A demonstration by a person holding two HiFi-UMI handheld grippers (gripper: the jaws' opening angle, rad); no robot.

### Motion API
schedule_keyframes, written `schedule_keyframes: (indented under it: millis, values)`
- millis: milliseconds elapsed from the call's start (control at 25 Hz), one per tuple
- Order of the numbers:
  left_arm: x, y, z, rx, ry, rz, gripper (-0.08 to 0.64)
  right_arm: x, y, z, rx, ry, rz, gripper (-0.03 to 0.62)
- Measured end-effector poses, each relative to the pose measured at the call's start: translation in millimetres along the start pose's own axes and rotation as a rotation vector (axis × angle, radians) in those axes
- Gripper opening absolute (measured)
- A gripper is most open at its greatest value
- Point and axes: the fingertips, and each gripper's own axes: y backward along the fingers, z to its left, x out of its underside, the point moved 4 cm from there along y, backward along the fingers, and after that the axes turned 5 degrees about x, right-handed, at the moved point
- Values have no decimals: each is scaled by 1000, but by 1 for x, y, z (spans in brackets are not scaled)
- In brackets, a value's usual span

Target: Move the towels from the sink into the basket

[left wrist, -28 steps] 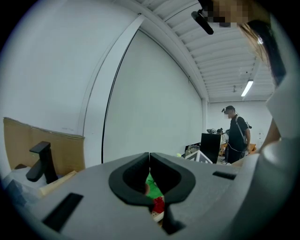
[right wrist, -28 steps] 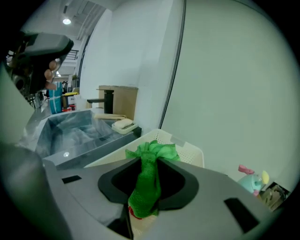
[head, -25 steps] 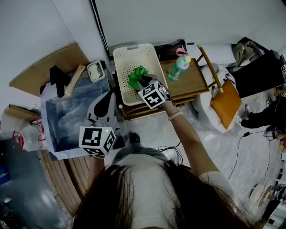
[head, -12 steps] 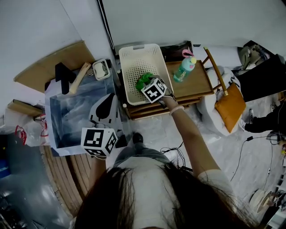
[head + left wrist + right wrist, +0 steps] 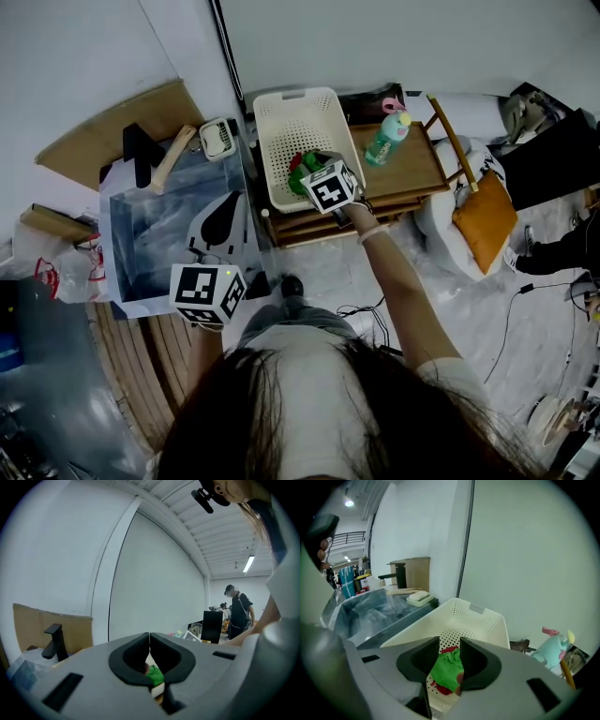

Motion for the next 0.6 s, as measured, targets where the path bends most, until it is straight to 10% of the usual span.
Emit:
schedule_keyframes:
  millis: [600]
  values:
    - [-12, 56, -24, 34, -34, -44, 9, -13, 92, 34, 70, -115, -168, 83]
